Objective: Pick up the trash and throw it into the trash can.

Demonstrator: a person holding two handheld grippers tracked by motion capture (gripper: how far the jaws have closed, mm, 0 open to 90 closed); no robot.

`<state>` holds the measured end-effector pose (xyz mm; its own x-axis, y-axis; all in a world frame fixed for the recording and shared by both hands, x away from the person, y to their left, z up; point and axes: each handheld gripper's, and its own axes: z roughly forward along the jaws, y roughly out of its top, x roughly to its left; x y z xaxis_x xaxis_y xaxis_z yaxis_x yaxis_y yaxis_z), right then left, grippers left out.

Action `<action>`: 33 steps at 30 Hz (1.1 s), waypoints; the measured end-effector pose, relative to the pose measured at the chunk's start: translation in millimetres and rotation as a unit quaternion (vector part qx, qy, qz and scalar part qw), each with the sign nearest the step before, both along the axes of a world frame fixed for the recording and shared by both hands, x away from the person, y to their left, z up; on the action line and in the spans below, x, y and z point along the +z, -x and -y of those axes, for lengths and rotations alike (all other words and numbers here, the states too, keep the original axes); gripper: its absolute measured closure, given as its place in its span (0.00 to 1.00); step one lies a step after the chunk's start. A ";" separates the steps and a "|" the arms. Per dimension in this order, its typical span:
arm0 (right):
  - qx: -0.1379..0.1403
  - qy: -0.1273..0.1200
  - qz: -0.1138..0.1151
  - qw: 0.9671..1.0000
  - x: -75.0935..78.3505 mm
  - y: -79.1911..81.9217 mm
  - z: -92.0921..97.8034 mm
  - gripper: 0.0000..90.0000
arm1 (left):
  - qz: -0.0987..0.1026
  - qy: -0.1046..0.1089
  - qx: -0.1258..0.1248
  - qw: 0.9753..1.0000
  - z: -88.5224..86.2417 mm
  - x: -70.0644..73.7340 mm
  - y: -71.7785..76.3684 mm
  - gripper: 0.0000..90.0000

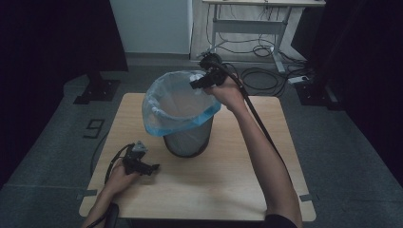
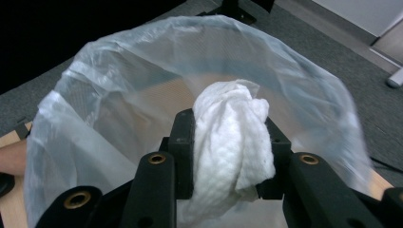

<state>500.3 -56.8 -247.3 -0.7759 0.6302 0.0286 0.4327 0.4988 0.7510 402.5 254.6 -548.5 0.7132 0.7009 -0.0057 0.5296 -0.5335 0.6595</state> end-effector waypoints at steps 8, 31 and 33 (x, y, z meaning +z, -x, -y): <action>0.007 0.014 -0.008 1.000 -22.3 -8.8 -26.6 0.72 | 0.000 0.000 0.000 1.000 0.0 0.0 0.0 0.00; -0.023 0.033 0.009 0.999 -28.9 -11.3 -17.2 0.16 | 0.000 0.000 -0.001 1.000 0.0 0.0 0.0 0.00; -0.027 0.033 0.010 0.999 -28.7 -10.8 -12.2 0.15 | 0.000 -0.001 0.000 1.000 0.0 0.0 0.0 0.00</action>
